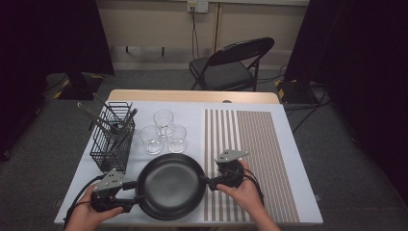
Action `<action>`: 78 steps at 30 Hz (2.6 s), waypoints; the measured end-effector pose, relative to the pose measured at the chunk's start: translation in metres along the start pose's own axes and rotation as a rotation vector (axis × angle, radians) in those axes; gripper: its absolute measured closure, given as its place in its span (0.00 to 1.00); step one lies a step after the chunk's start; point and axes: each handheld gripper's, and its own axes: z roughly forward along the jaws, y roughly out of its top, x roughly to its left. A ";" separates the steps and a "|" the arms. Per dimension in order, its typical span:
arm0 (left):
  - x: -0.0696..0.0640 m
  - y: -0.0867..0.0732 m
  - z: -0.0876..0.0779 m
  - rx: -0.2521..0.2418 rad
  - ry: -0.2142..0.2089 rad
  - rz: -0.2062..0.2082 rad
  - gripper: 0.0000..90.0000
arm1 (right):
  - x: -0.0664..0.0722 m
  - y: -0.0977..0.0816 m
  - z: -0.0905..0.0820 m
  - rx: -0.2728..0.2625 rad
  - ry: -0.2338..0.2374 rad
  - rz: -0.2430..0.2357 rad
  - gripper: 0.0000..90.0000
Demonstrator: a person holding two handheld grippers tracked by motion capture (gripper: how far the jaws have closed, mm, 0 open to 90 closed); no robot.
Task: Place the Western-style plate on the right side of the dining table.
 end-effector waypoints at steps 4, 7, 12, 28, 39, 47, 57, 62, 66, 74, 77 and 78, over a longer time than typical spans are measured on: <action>-0.001 0.000 0.000 0.000 0.001 -0.002 0.46 | 0.000 0.000 0.001 0.000 0.003 0.002 0.18; -0.001 0.000 0.000 -0.003 0.007 0.003 0.46 | 0.002 0.001 0.001 0.001 0.006 0.004 0.18; -0.001 0.000 0.000 0.000 0.012 0.004 0.47 | 0.004 0.000 0.004 0.009 0.011 -0.009 0.18; -0.002 0.000 0.002 -0.009 0.031 -0.001 0.51 | 0.006 0.000 0.006 0.020 0.007 -0.017 0.19; -0.001 -0.001 0.001 -0.009 0.030 -0.002 0.55 | 0.006 -0.001 0.006 0.016 0.012 -0.025 0.19; 0.001 -0.002 0.000 -0.014 0.032 -0.007 0.58 | 0.007 -0.001 0.007 0.016 0.014 -0.031 0.19; 0.002 -0.004 -0.001 -0.032 0.029 -0.022 0.60 | 0.007 -0.001 0.007 0.014 0.011 -0.032 0.19; 0.002 -0.005 -0.001 -0.037 0.033 -0.032 0.61 | 0.007 -0.001 0.008 0.018 0.015 -0.023 0.19; 0.002 -0.005 -0.001 -0.038 0.033 -0.032 0.62 | 0.007 -0.002 0.008 0.019 0.017 -0.021 0.18; 0.001 -0.004 0.001 -0.045 0.034 -0.035 0.65 | 0.008 -0.002 0.009 0.015 0.018 -0.026 0.18; 0.001 -0.004 0.001 -0.047 0.038 -0.035 0.66 | 0.008 -0.002 0.009 0.015 0.016 -0.024 0.18; 0.001 -0.004 0.001 -0.048 0.040 -0.038 0.66 | 0.008 -0.002 0.009 0.015 0.016 -0.024 0.18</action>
